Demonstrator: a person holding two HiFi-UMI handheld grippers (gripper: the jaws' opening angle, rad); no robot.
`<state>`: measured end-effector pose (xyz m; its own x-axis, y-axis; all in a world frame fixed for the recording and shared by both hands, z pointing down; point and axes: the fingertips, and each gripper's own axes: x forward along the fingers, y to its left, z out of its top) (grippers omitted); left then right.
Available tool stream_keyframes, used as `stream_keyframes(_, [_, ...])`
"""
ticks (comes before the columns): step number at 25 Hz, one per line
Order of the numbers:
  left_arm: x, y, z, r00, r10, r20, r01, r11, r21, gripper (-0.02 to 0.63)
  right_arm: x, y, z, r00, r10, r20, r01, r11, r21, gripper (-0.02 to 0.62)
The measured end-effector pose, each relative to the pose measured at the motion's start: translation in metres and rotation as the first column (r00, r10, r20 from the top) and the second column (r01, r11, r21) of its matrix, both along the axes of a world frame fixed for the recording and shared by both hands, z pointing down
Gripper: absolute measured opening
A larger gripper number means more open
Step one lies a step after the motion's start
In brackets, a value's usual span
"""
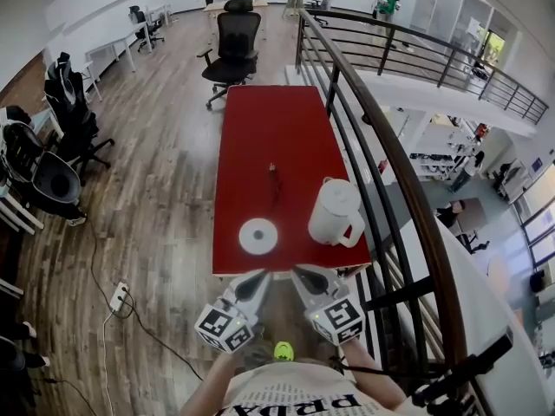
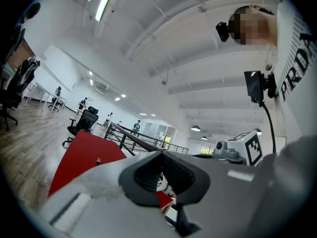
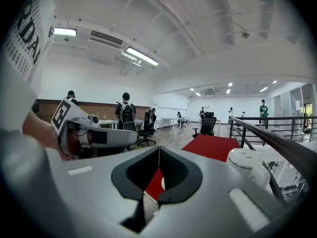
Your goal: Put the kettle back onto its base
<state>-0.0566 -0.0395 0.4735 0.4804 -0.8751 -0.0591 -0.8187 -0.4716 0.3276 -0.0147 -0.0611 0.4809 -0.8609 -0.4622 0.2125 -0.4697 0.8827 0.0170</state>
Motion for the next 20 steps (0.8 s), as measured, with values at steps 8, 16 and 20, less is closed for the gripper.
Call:
stream_keyframes(8, [-0.008,-0.027,0.006,0.998,0.062,-0.011,-0.062,0.998,-0.005,-0.009,-0.011,-0.023,0.000,0.998,0.055,-0.010,-0.055,0.998,-0.011,0.009])
stream_keyframes(16, [-0.036,-0.063,-0.007,0.996,0.086,-0.010,-0.085,0.996,0.018,-0.009,-0.041,-0.055,-0.012,0.998,0.070,0.001,-0.070,0.998,-0.003,0.009])
stream_keyframes(20, [-0.050,-0.072,-0.015,0.996,0.093,-0.007,-0.093,0.995,0.026,-0.009,-0.054,-0.067,-0.017,0.997,0.081,0.009,-0.081,0.997,0.013,0.009])
